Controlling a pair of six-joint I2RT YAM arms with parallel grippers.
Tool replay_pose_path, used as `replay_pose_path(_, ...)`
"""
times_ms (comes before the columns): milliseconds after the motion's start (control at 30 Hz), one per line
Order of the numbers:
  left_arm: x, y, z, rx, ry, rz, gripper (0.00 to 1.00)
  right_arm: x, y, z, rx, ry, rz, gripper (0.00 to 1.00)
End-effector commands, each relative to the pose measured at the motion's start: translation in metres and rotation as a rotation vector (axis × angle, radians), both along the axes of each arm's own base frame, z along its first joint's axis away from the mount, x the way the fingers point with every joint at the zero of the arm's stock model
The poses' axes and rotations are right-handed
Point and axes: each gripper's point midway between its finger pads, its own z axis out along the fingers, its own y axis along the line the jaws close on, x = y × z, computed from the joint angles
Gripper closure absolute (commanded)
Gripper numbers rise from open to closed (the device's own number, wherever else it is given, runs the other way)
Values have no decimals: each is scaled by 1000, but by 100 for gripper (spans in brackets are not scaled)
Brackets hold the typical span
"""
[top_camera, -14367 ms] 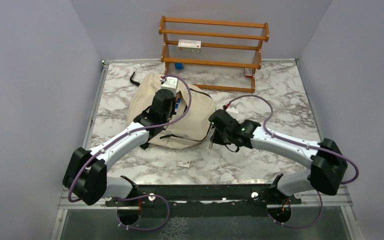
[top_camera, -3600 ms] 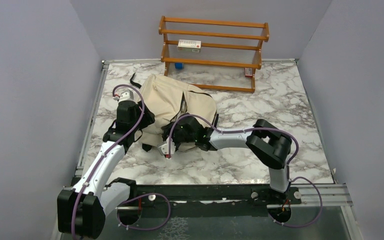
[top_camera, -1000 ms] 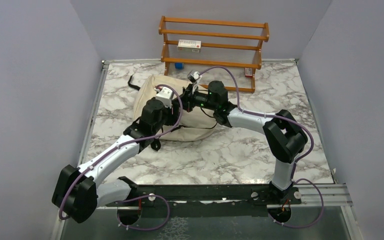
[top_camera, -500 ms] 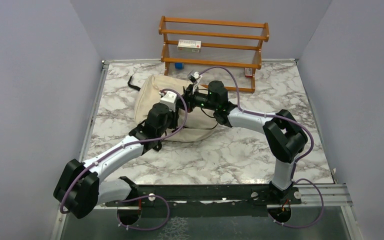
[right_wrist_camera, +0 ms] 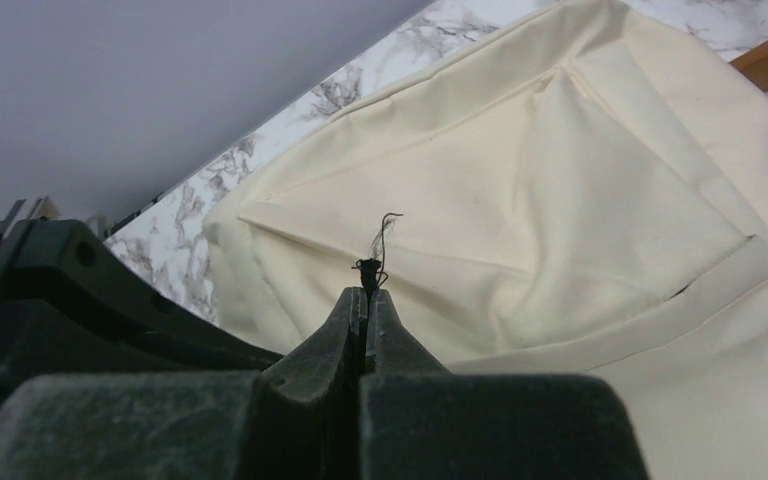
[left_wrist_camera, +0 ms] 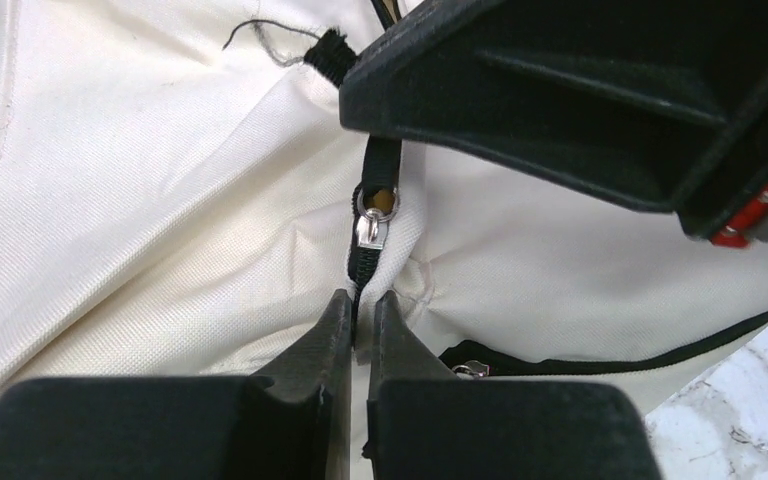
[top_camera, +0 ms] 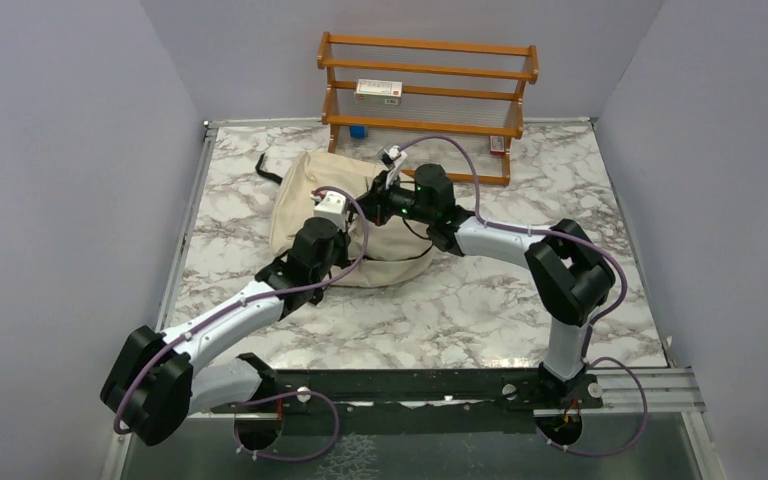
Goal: Pack the student bag
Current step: Zip the student bag at the center of the board.
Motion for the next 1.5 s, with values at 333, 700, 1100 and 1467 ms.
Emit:
replay_pose_path(333,-45,18,-41,40,163,3,100,82,-44,33,101,-133,-346,100)
replay_pose_path(700,-58,19,-45,14,185,8,100,124,-63,20,79,-164,-426,100)
replay_pose_path(1100,-68,26,-44,-25,193,45,100,199,-68,-18,4,-209,-464,100)
replay_pose_path(1467,-72,34,-36,-66,172,87,100,247,-85,-47,-101,-209,-587,100)
